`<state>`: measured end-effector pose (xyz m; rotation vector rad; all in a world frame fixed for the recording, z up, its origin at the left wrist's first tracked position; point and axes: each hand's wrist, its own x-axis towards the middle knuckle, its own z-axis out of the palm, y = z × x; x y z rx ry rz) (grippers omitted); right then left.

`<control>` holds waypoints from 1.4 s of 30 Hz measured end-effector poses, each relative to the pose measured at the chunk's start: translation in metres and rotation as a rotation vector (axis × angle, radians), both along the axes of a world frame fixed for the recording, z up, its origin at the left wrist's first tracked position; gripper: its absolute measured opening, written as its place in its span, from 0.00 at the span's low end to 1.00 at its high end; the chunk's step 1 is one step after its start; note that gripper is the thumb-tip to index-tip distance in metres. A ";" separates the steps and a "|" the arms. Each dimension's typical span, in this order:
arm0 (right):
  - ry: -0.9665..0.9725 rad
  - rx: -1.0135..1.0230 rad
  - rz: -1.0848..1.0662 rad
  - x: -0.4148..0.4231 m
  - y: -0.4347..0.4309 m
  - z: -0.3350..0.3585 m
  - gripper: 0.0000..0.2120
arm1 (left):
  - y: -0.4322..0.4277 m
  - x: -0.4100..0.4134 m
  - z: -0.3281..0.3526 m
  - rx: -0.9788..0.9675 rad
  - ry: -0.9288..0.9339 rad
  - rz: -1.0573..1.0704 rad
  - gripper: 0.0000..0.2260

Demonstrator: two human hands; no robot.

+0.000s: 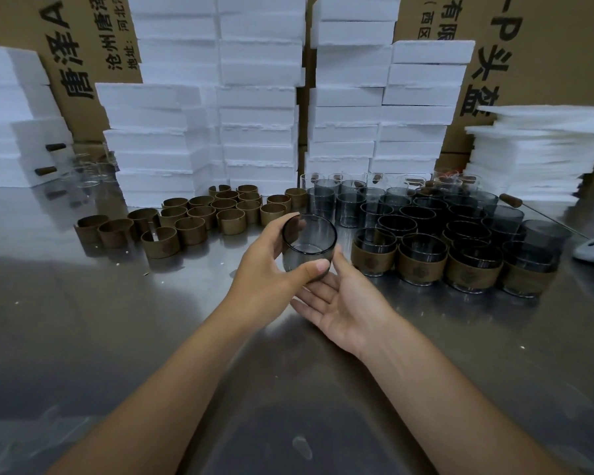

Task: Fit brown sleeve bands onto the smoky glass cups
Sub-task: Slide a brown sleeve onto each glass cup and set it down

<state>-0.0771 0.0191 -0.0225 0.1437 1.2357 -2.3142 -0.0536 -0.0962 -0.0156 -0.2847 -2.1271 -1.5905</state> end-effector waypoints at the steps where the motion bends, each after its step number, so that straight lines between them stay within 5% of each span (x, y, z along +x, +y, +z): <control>1: 0.002 -0.004 -0.041 -0.001 0.001 0.000 0.21 | 0.000 0.000 0.000 -0.011 0.001 0.000 0.27; 5: 0.066 -0.022 -0.137 -0.003 0.001 0.001 0.12 | 0.002 0.000 0.000 -0.010 -0.002 -0.001 0.27; 10: 0.115 -0.118 -0.141 -0.001 0.000 0.004 0.13 | 0.006 0.003 0.002 0.054 -0.011 -0.005 0.24; 18: 0.166 -0.175 0.060 0.005 -0.003 0.006 0.25 | 0.014 0.005 0.006 0.228 -0.048 -0.036 0.19; 30: 0.104 -0.022 0.223 0.004 -0.002 0.004 0.40 | 0.007 0.003 0.005 0.140 -0.016 -0.042 0.20; 36: 0.065 0.059 0.144 0.001 0.002 0.001 0.32 | -0.001 -0.002 0.001 0.037 -0.027 -0.030 0.21; 42: 0.226 0.153 -0.076 0.000 0.005 0.002 0.20 | -0.003 -0.001 0.001 0.006 -0.028 -0.040 0.23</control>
